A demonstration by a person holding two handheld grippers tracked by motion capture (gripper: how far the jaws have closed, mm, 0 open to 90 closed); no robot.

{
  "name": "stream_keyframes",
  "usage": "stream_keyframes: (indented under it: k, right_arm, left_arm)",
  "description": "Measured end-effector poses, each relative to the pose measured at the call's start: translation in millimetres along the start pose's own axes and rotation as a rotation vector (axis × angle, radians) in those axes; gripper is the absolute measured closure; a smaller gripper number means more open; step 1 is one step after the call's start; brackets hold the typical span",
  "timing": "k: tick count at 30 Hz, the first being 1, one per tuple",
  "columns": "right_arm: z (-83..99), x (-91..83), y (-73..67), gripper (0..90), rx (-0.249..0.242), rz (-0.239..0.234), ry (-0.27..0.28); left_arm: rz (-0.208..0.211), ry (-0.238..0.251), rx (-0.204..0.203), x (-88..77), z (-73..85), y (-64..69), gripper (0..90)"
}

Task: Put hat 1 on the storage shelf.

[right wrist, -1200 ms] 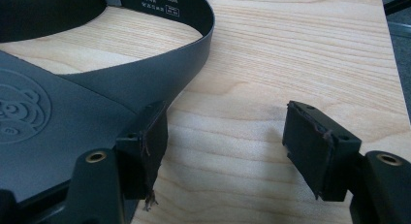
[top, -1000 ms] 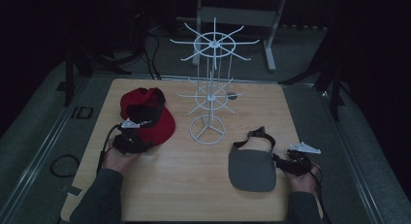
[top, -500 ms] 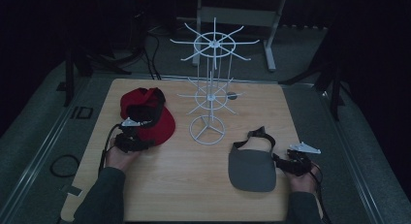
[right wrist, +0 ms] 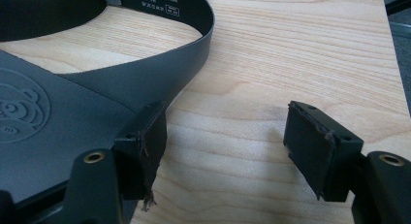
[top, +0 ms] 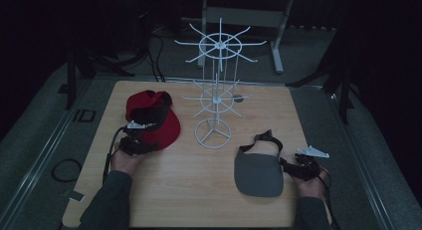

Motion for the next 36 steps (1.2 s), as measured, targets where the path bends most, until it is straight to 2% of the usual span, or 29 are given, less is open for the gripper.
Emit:
stream_keyframes:
  k: [2, 7, 8, 13, 15, 18, 20, 28, 36]
  right_arm:
    - [0.0, 0.0, 0.0, 31.9, 0.000, 0.000, 0.000]
    - [0.0, 0.0, 0.0, 31.7, -0.001, -0.001, 0.000]
    - [0.0, 0.0, 0.0, 31.8, -0.001, -0.001, 0.000]
    - [0.0, 0.1, 0.0, 31.6, -0.001, -0.001, -0.001]
    - [0.0, 0.1, -0.1, 31.6, -0.001, -0.001, -0.001]
    - [0.0, 0.1, -0.1, 31.6, -0.001, -0.001, -0.001]
    - [0.0, 0.1, -0.1, 31.5, -0.001, -0.001, -0.001]
    - [0.0, 0.1, 0.0, 31.5, -0.002, -0.001, -0.001]
    - [0.0, 0.1, -0.1, 31.4, -0.002, -0.002, -0.001]
  left_arm:
    - [0.010, -0.001, -0.017, 1.0, 1.9, -0.9, 57.2]
    - [0.014, 0.007, -0.004, 0.1, 2.8, 0.9, 63.4]
    - [0.013, 0.012, 0.008, -0.8, 2.8, 2.6, 63.4]
    - [0.016, 0.027, 0.039, -3.5, 3.6, 4.1, 75.3]
    - [0.031, 0.043, 0.039, -4.6, 4.3, 4.5, 79.4]
    - [0.043, 0.051, 0.065, -6.9, 4.4, 6.9, 83.4]
    - [0.034, 0.060, 0.072, -7.2, 4.9, 7.2, 84.3]
    - [0.039, 0.079, 0.074, -8.3, 7.0, 8.8, 85.5]
    - [0.052, 0.106, 0.052, -7.6, 7.9, 8.6, 86.1]
Point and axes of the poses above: each handheld gripper's, and its own axes: x roughly forward along the jaws, z roughly out of its underside, y roughly to its right, the point moved 3 cm from there along x, roughly forward along the jaws, and after that the axes turned 13 degrees about -z, right-handed, at the moved point
